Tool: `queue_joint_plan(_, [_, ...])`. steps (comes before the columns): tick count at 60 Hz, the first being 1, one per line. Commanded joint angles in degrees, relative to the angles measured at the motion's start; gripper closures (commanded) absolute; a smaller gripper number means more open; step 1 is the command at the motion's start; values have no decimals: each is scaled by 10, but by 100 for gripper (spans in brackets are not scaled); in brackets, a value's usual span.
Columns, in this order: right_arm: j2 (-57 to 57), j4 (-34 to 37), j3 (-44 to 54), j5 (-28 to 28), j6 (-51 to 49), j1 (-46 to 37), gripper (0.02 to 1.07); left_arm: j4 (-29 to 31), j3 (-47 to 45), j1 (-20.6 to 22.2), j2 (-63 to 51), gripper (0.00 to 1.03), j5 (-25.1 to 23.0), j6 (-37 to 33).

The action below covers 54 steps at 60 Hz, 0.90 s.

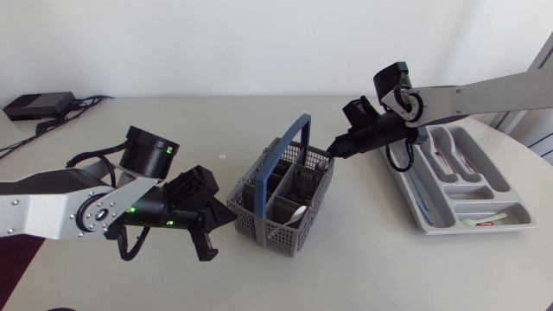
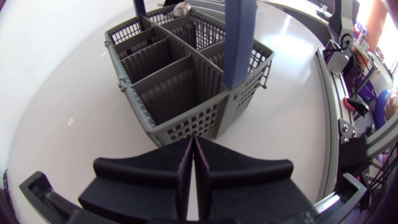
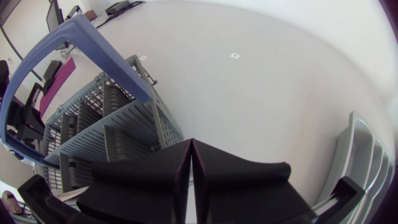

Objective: Sort the cutlery from the basket into the organizer compartments.

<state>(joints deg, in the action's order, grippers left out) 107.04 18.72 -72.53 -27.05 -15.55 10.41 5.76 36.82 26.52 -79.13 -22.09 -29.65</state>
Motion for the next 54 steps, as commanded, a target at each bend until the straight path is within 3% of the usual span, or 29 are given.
queue_joint_plan(1, [-15,9,27,-12,-7,7,102,-14,6,-12,-18,100,-3,-3])
queue_joint_plan(28, [-100,19,109,-15,-6,34,102,-61,55,-78,-92,100,-9,-7])
queue_joint_plan(54, [-169,23,189,-13,10,52,102,-69,142,-78,-159,100,-12,2])
